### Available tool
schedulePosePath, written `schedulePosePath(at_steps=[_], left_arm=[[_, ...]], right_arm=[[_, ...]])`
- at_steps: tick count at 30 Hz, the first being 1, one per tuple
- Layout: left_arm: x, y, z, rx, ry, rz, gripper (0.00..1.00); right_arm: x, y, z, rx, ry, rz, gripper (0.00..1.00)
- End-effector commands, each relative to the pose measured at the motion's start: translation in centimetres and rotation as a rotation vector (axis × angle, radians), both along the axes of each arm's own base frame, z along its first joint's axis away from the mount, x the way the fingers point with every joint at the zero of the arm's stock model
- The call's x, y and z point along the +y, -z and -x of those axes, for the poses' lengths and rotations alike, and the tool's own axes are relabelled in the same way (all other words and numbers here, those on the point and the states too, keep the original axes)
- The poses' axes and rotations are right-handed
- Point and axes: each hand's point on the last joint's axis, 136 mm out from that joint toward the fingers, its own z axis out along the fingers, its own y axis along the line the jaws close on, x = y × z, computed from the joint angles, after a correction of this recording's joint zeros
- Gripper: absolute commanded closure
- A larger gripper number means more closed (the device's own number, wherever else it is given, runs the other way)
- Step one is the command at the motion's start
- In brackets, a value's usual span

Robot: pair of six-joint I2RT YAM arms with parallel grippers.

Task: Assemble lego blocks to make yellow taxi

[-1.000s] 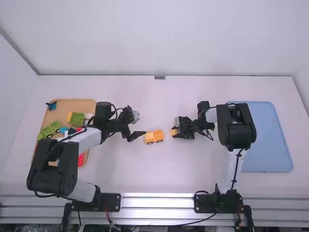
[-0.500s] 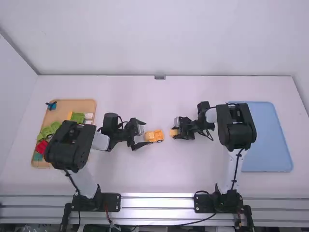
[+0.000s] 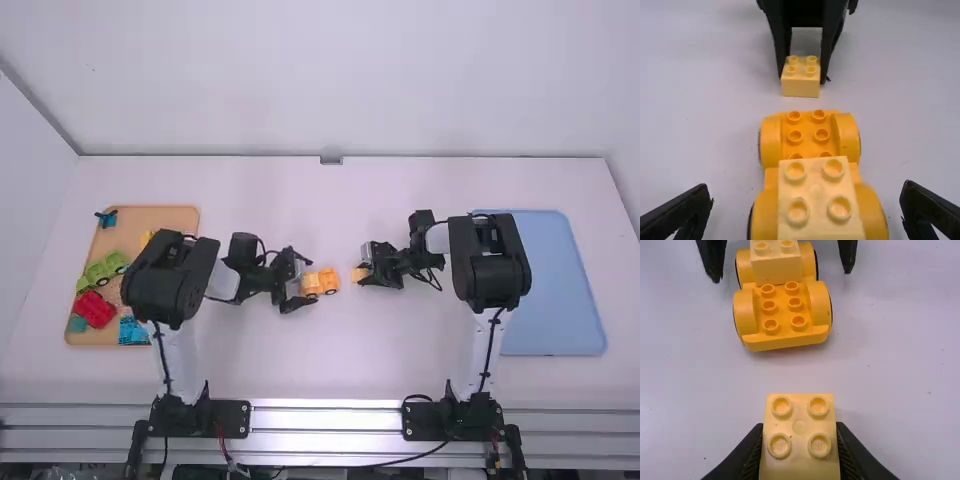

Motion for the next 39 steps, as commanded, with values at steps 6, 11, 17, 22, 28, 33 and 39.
schedulePosePath(at_steps=[6,11,17,22,28,33,39], left_arm=[[-0.7,1.9,0.0,-0.008,0.008,-0.061,0.0],[-0.8,1.9,0.1,-0.012,0.01,-0.065,0.41],[-0.8,1.9,0.0,-0.021,0.012,-0.065,0.56],[-0.9,1.7,-0.4,-0.062,0.03,-0.071,0.68],[-1.0,1.0,-2.0,-0.088,0.035,-0.077,0.72],[-1.5,0.9,-2.2,-0.065,0.074,-0.099,0.75],[-1.9,1.1,-1.6,-0.076,0.148,-0.135,0.8]], right_arm=[[-0.9,1.3,0.5,0.02,0.005,0.071,0.71],[-1.4,1.3,0.3,0.026,0.023,0.072,0.59],[-1.4,1.3,0.3,0.028,0.024,0.066,0.54],[-1.4,1.3,0.3,0.028,0.024,0.067,0.56],[-1.1,1.2,0.4,0.027,0.016,0.064,0.7],[-0.8,0.8,0.4,0.025,0.015,0.034,0.7],[0.0,-1.7,-0.7,0.027,0.022,-0.078,0.73]])
